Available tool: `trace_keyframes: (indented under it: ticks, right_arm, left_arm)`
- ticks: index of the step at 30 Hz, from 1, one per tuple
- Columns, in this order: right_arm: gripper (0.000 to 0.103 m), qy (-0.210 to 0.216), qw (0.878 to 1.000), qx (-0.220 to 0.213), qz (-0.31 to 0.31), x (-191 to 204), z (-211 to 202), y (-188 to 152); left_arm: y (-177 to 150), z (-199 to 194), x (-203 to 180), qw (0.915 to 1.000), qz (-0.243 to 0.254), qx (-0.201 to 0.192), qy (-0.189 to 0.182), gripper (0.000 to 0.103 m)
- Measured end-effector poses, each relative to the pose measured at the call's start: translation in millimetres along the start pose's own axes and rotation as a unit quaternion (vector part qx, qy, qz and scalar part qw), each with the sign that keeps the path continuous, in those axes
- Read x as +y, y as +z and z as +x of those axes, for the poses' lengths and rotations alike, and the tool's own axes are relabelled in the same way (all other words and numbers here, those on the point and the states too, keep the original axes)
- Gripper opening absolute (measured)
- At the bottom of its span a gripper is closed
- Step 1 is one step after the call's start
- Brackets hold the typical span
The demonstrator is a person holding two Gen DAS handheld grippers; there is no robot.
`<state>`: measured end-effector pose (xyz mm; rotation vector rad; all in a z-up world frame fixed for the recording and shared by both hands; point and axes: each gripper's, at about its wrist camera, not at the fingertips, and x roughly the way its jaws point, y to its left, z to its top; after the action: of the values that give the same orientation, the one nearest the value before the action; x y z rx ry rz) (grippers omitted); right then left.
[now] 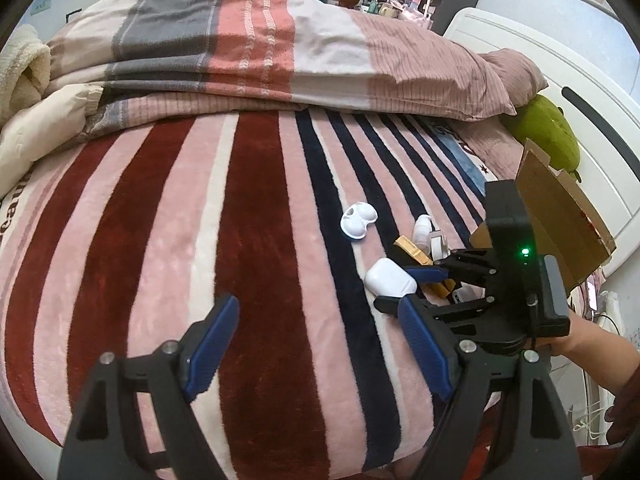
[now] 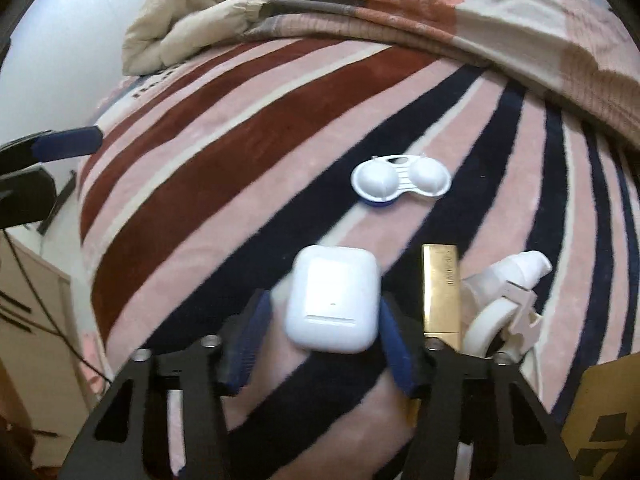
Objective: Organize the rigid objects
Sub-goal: 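Move the right gripper to the white AirPods case and close on it, then carry the AirPods case into the cardboard box and open the right gripper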
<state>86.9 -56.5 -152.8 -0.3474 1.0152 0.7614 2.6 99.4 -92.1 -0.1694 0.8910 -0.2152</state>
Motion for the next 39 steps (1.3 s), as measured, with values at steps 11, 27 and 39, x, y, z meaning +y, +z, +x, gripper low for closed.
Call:
trace_keyframes:
  ticks: [11,27,39]
  right_arm:
    - [0.039,0.024,0.995,-0.073,-0.061,34,-83,-1]
    - [0.039,0.037,0.998,-0.007,-0.05,22,-29,-50]
    - [0.039,0.056,0.984,-0.153,-0.074,41,-160,-7]
  left_arm:
    - [27,-2,-44,0.9971,0.029,-0.008,-0.069,0.079]
    - [8,13,-39,0.9988,0.026,0.031,-0.029,0.079]
    - [55,-30,-98,0.983,0.079,-0.012,-0.165,0.06]
